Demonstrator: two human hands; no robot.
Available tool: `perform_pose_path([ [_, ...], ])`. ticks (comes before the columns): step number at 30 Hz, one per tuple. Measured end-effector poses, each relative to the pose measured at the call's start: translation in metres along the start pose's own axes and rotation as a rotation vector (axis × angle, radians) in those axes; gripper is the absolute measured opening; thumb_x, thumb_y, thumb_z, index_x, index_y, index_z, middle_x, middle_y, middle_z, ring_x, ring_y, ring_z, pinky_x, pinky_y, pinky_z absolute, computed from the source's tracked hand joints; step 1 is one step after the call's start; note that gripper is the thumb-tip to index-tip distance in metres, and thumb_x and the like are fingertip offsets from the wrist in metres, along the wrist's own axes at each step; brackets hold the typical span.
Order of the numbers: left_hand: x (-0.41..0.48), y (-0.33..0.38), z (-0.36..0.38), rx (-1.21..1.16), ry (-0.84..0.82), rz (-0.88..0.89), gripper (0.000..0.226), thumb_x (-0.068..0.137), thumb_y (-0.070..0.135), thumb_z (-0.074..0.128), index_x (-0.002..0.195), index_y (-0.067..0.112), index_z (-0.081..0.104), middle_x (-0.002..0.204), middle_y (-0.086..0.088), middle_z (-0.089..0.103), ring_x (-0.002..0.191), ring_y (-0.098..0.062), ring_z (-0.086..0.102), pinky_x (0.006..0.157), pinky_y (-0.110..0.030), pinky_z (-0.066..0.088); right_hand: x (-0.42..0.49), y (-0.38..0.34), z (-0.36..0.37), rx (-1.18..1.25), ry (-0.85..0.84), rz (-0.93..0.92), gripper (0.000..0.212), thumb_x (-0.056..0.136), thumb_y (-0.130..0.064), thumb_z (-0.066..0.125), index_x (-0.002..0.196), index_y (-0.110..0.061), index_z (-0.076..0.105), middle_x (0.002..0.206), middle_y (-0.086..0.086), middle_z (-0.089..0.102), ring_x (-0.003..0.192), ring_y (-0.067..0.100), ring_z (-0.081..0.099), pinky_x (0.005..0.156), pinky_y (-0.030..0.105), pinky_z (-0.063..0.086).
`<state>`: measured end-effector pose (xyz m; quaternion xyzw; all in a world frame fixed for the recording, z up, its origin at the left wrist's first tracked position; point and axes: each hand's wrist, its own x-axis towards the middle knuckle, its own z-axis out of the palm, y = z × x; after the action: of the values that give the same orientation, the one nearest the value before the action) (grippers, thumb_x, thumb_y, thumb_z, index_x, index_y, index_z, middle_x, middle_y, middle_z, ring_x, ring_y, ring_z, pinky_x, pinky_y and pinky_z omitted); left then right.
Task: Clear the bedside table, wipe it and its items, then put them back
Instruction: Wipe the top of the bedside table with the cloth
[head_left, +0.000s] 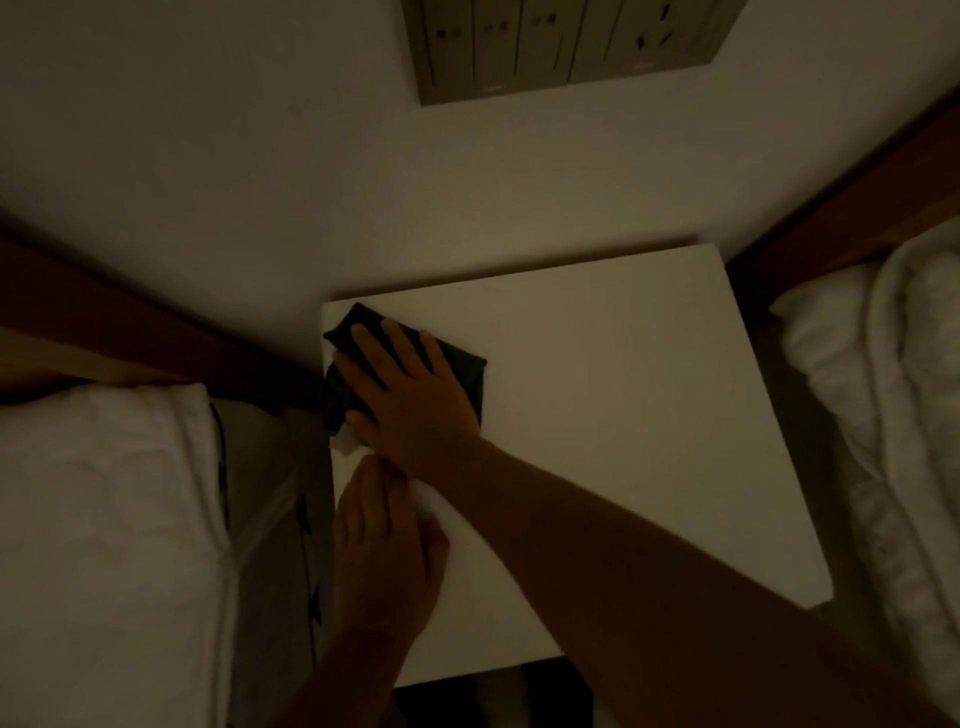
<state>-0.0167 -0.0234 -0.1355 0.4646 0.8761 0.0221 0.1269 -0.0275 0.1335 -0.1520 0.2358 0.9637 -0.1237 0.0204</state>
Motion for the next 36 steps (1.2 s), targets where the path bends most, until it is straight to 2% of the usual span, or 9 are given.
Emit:
perform_pose_path([
  [3,0.001,-0.001,0.001,-0.012,0.029,0.04,0.066,0.087,0.038,0.039,0.145,0.007,0.031,0.147,-0.022,0.036,0.133,-0.039,0.035,0.108,-0.052,0.035,-0.013,0.03,-0.007,-0.013,0.013,0.04,0.065,0.094,-0.054,0.036,0.152,-0.026,0.027,0.162,0.007,0.02,0.148,0.032,0.017,0.119,0.054,0.012],
  [8,0.0,-0.001,0.002,-0.01,0.081,0.065,0.059,0.088,0.033,0.04,0.143,0.013,0.041,0.148,-0.022,0.035,0.135,-0.039,0.033,0.111,-0.05,0.028,-0.065,0.117,-0.022,-0.061,0.069,0.317,0.063,0.092,-0.052,0.039,0.149,-0.026,0.035,0.16,0.008,0.026,0.146,0.032,0.025,0.116,0.051,0.02],
  [12,0.0,-0.001,0.002,-0.029,0.08,0.072,0.057,0.088,0.031,0.041,0.142,0.014,0.044,0.149,-0.022,0.035,0.136,-0.04,0.033,0.11,-0.05,0.03,-0.131,0.177,-0.037,-0.138,0.042,0.507,0.065,0.093,-0.052,0.035,0.153,-0.028,0.022,0.162,0.008,0.019,0.147,0.033,0.019,0.118,0.054,0.018],
  [16,0.0,0.0,0.001,-0.024,0.049,0.052,0.057,0.089,0.034,0.039,0.144,0.019,0.042,0.151,-0.02,0.032,0.139,-0.039,0.03,0.113,-0.049,0.027,-0.196,0.185,-0.039,-0.113,0.026,0.741,0.064,0.095,-0.053,0.028,0.154,-0.028,0.018,0.162,0.009,0.014,0.149,0.032,0.011,0.119,0.055,0.014],
  [19,-0.001,0.0,0.001,-0.04,0.062,0.052,0.056,0.089,0.033,0.04,0.143,0.019,0.043,0.151,-0.02,0.032,0.139,-0.039,0.03,0.113,-0.05,0.027,-0.236,0.16,-0.029,-0.109,0.006,0.8,0.065,0.096,-0.054,0.022,0.154,-0.026,0.017,0.163,0.01,0.01,0.15,0.033,0.007,0.119,0.056,0.013],
  [22,-0.001,-0.001,0.002,-0.062,0.088,0.059,0.056,0.089,0.032,0.041,0.143,0.018,0.044,0.15,-0.02,0.033,0.138,-0.038,0.031,0.113,-0.05,0.028,-0.253,0.127,-0.021,-0.098,-0.027,0.73,0.066,0.096,-0.052,0.026,0.155,-0.024,0.017,0.164,0.01,0.008,0.15,0.034,0.004,0.119,0.056,0.012],
  [25,-0.002,-0.002,0.002,-0.081,0.072,0.053,0.057,0.089,0.035,0.039,0.143,0.018,0.043,0.152,-0.018,0.032,0.14,-0.037,0.029,0.115,-0.047,0.023,-0.256,0.09,-0.014,-0.074,-0.05,0.599,0.067,0.095,-0.052,0.032,0.154,-0.022,0.02,0.163,0.011,0.01,0.15,0.036,0.009,0.117,0.058,0.016],
  [31,-0.002,-0.004,0.0,-0.207,0.049,0.069,0.057,0.093,0.043,0.033,0.144,0.019,0.043,0.155,-0.016,0.03,0.143,-0.034,0.025,0.116,-0.05,0.025,-0.227,-0.015,0.002,0.021,-0.097,0.141,0.064,0.095,-0.052,0.041,0.151,-0.023,0.031,0.163,0.008,0.016,0.149,0.035,0.012,0.114,0.058,0.023],
  [36,-0.004,-0.018,0.0,-0.473,0.039,0.102,0.052,0.095,0.04,0.034,0.144,0.023,0.043,0.159,-0.005,0.023,0.148,-0.021,0.014,0.121,-0.04,0.013,-0.203,-0.069,0.024,0.085,-0.058,-0.156,0.058,0.098,-0.047,0.041,0.147,-0.017,0.039,0.157,0.009,0.032,0.148,0.033,0.018,0.117,0.055,0.023],
])
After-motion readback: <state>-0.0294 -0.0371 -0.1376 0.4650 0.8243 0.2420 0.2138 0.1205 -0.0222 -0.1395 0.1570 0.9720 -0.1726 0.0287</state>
